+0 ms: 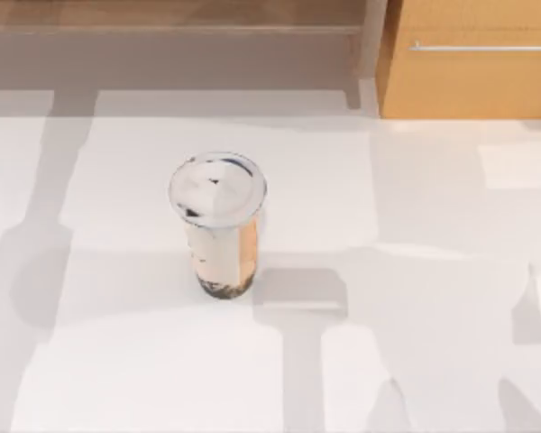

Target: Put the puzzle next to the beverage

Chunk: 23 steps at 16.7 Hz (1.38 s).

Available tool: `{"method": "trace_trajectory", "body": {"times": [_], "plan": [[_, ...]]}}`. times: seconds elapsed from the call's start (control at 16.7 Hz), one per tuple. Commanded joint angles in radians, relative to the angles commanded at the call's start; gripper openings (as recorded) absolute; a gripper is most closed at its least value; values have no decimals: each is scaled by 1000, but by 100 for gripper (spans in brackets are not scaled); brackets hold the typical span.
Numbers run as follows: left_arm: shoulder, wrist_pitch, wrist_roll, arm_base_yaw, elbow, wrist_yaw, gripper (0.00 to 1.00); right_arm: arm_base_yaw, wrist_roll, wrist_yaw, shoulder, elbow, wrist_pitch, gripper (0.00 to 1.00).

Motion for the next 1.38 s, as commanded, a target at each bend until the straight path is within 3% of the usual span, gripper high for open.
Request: {"method": "trace_trajectory", "body": {"times": [0.18,0.24,1.38], "plan": [[0,0,0,0,0,0,2,0,0,0,0,0,0,100],[0,0,0,0,0,0,0,0,0,0,0,0,0,100],[-1,-40,3,-1,44,-1,0,0,0,0,0,0,0,100]]}}
